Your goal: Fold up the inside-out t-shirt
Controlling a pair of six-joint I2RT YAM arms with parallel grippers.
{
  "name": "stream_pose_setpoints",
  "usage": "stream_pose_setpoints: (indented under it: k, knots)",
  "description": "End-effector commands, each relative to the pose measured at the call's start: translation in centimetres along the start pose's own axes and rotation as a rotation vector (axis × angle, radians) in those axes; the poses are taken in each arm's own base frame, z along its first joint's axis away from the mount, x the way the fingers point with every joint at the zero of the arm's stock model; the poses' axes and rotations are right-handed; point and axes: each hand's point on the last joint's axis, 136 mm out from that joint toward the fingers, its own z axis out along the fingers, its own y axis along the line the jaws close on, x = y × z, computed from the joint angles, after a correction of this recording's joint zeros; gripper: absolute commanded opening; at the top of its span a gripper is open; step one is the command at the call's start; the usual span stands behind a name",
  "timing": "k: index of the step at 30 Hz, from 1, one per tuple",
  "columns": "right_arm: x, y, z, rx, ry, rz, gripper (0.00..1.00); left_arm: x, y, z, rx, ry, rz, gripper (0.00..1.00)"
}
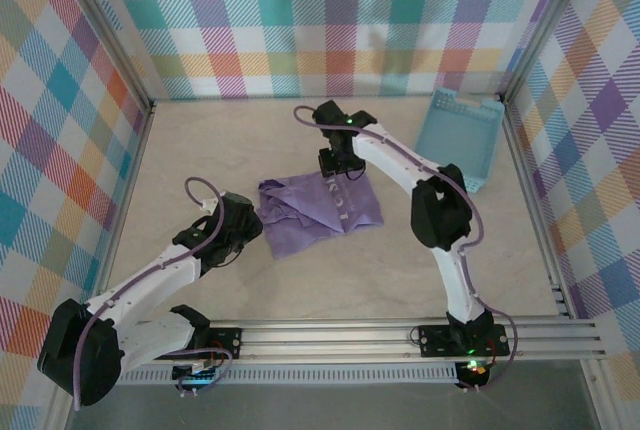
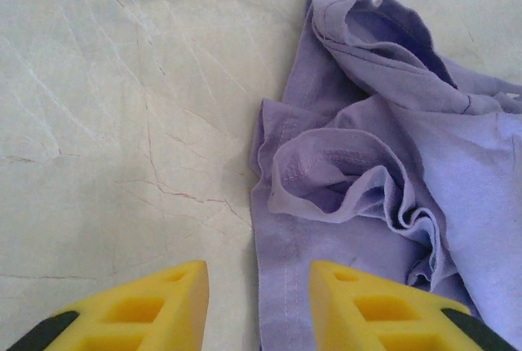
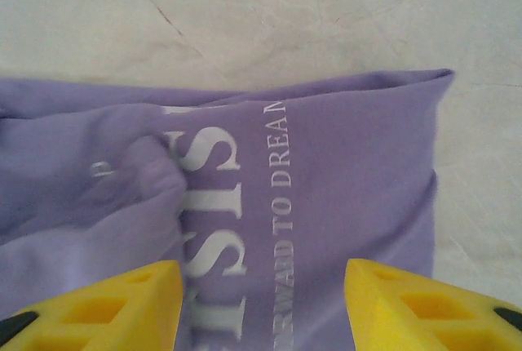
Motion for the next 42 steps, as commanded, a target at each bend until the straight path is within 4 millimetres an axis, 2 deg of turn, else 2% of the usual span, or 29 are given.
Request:
stream_pose_setpoints:
  k: [1, 6, 10, 15, 19, 23, 26, 30, 33, 39, 42]
  knots:
    - [-1.3, 0.3, 0.0, 0.021, -0.061, -0.071, 0.56, 0.0, 0.3, -0.2, -0.004, 0.01, -0.006, 0.38]
    - [0.1, 2.3, 1.5, -0.011, -0.043, -0.148, 0.56, -0.1, 0.7, -0.3, -0.007, -0.003, -0.017, 0.42]
    - [1.7, 5.2, 1.7, -0.096, -0.013, -0.199, 0.56, -0.3, 0.9, -0.5, -0.009, -0.009, -0.021, 0.43]
    - [4.0, 9.7, -0.5, -0.25, -0.004, -0.233, 0.55, -0.7, 1.4, -0.7, -0.026, -0.018, -0.023, 0.43]
    - [5.9, 12.1, -2.5, -0.314, -0.006, -0.265, 0.55, -0.7, 2.0, -0.7, -0.034, -0.021, -0.03, 0.43]
    - [8.6, 14.3, -3.5, -0.389, 0.019, -0.282, 0.48, -0.6, 2.6, -0.7, -0.049, -0.023, -0.034, 0.44]
    - [10.2, 15.5, -4.4, -0.427, 0.019, -0.302, 0.43, -0.4, 2.9, -0.5, -0.058, -0.016, -0.035, 0.45]
    - [11.0, 16.3, -5.7, -0.489, 0.005, -0.299, 0.35, -0.2, 3.5, -0.2, -0.091, 0.001, -0.032, 0.45]
    - [11.9, 16.8, -6.1, -0.508, 0.013, -0.327, 0.33, -0.5, 4.2, -0.4, -0.12, -0.012, -0.041, 0.45]
    - [16.1, 20.0, -6.0, -0.537, 0.072, -0.454, 0.33, -1.4, 5.3, -1.1, -0.134, -0.031, -0.065, 0.45]
    - [17.6, 20.7, -6.8, -0.545, 0.074, -0.517, 0.33, -1.2, 5.3, -1.0, -0.126, -0.01, -0.061, 0.46]
